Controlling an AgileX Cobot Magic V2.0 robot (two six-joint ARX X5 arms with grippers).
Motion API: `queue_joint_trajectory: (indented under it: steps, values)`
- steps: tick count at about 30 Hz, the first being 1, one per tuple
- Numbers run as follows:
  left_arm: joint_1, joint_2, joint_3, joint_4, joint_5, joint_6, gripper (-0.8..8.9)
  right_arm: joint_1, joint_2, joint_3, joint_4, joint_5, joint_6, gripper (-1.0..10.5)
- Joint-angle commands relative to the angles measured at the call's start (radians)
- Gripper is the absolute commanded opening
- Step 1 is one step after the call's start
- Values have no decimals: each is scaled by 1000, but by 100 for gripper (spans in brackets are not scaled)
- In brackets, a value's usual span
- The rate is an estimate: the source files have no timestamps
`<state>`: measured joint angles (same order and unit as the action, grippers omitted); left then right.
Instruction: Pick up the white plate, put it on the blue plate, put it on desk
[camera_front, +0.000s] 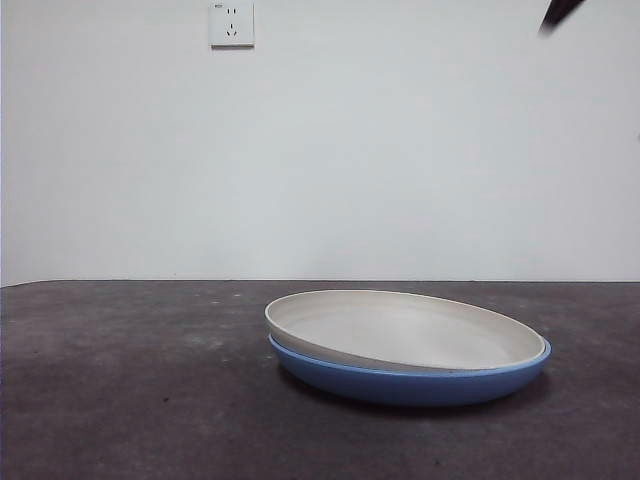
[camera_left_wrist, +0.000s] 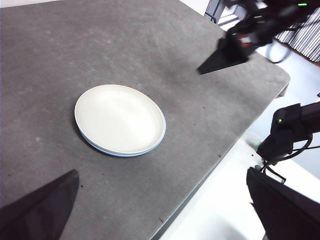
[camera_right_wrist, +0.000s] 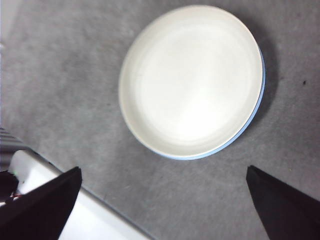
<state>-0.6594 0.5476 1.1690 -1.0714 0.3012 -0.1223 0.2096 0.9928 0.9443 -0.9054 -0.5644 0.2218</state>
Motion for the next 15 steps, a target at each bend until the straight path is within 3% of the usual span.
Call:
queue_joint_trajectory:
  steps: [1,15]
  values:
    - [-8,3,11,14,-2,-11,595,4,124,5,56,-16,0,572]
    - [-8,2,11,14,-2,-15,594,4,607,5,301,-48,-2,572]
